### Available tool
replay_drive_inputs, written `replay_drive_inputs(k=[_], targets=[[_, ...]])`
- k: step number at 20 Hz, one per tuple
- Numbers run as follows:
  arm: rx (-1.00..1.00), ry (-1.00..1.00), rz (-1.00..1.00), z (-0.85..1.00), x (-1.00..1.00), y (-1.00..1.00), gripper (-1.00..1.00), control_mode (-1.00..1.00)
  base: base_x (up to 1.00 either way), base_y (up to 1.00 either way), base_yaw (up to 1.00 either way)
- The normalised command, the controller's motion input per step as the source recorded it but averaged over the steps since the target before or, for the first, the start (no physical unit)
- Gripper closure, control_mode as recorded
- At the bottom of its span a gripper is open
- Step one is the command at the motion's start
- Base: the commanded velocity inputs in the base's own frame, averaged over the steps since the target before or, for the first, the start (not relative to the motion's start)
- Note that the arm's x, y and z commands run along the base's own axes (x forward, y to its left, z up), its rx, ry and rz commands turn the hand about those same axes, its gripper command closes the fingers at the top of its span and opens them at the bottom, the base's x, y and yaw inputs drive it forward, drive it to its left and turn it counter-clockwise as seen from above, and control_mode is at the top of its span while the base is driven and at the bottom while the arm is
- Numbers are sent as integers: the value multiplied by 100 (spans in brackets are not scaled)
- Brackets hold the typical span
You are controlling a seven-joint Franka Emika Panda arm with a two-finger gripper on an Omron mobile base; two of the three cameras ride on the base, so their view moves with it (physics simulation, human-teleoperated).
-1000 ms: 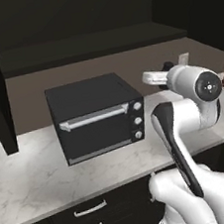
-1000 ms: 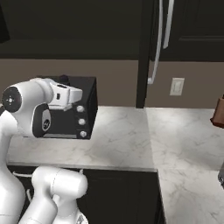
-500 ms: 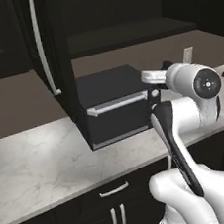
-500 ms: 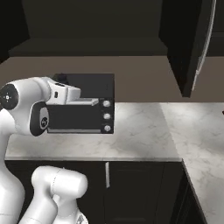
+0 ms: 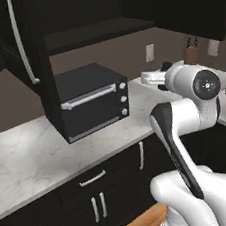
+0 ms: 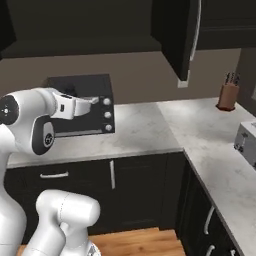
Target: Collect the turmeric, mayonnaise, and shaker from the cabinet and place them next to the stove.
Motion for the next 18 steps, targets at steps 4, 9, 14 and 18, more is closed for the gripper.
replay_drive_inputs(k=[4, 9, 14, 18], targets=[[0, 0, 0, 0, 0, 0, 100, 100, -79, -13, -32], [0, 0, 0, 0, 0, 0, 100, 100, -77, -13, -37], [0, 0, 0, 0, 0, 0, 100, 100, -71, -21, -43], [0, 0, 0, 0, 0, 0, 100, 100, -60, -22, -46]])
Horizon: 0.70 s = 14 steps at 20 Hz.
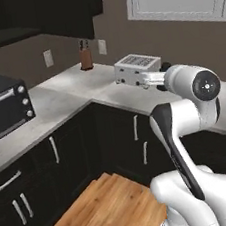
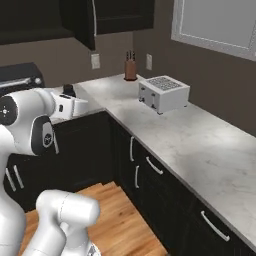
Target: Collect the turmeric, mayonnaise, and shaker from the cabinet and place them next to the stove.
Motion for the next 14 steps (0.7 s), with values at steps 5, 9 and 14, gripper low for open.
replay_drive_inputs(k=[5, 9, 14], targets=[[0, 0, 0, 0, 0, 0, 100, 100, -35, -23, -46], [0, 0, 0, 0, 0, 0, 100, 100, -15, -40, -41], [0, 0, 0, 0, 0, 0, 100, 100, -1, -50, -37]])
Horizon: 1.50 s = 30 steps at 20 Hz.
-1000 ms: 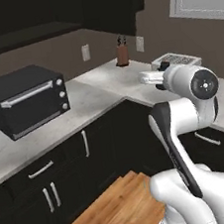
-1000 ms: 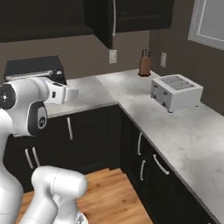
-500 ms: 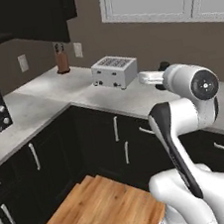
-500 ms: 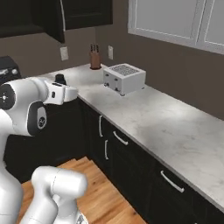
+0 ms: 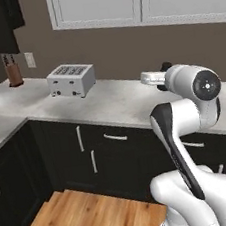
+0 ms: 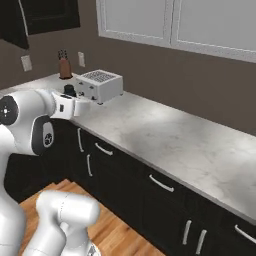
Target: Collect the turmeric, mayonnaise, and shaker from the cabinet and place them next to the stove.
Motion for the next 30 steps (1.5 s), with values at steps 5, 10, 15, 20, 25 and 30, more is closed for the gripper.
replay_drive_inputs(k=[5, 10, 15, 20, 25, 30], targets=[[0, 0, 0, 0, 0, 0, 100, 100, 0, -57, -35], [0, 0, 0, 0, 0, 0, 100, 100, 0, -75, -26], [0, 0, 0, 0, 0, 0, 100, 100, 5, -86, -18], [0, 0, 0, 0, 0, 0, 100, 100, 9, -85, -15], [0, 0, 0, 0, 0, 0, 100, 100, 17, -79, -13], [0, 0, 0, 0, 0, 0, 100, 100, 26, -56, -19]])
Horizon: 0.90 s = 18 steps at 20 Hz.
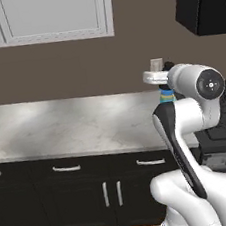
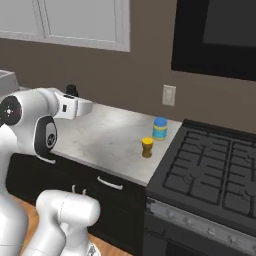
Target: Collect the turmeric, mayonnaise, and shaker from the cabinet and place them next to the stove.
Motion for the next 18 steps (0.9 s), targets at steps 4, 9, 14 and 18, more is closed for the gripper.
replay_drive_inputs(k=[4, 9, 14, 18], targets=[[0, 0, 0, 0, 0, 0, 100, 100, 34, -32, -24], [0, 0, 0, 0, 0, 0, 100, 100, 41, -16, -29], [0, 0, 0, 0, 0, 0, 100, 100, 38, -5, -33], [0, 0, 0, 0, 0, 0, 100, 100, 37, -5, -32]])
